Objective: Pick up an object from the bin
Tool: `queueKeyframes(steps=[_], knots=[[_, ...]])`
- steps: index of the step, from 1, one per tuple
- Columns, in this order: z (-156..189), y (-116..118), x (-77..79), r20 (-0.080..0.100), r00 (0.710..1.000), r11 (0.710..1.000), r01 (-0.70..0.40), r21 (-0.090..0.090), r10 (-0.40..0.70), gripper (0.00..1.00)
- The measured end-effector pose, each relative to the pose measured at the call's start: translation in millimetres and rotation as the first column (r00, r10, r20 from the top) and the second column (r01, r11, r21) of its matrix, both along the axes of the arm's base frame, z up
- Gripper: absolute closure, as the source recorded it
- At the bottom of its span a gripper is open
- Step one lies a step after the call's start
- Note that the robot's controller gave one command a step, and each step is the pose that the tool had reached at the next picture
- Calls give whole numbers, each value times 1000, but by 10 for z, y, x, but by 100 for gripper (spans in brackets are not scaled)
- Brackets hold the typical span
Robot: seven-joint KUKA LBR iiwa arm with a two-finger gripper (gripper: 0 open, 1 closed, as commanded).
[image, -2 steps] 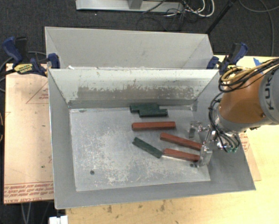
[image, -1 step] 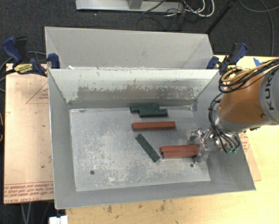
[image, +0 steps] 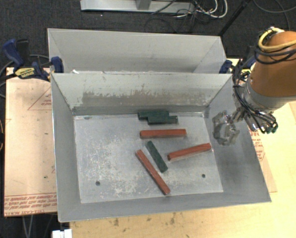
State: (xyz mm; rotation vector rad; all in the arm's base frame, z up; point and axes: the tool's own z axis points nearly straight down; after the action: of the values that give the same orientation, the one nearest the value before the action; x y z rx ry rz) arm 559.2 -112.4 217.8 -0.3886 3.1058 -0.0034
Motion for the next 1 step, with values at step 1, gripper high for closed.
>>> queueKeyframes(steps=[1], knots=[[-647, 540, -175, -18, 999, 999, 31, 6, -31, 100]])
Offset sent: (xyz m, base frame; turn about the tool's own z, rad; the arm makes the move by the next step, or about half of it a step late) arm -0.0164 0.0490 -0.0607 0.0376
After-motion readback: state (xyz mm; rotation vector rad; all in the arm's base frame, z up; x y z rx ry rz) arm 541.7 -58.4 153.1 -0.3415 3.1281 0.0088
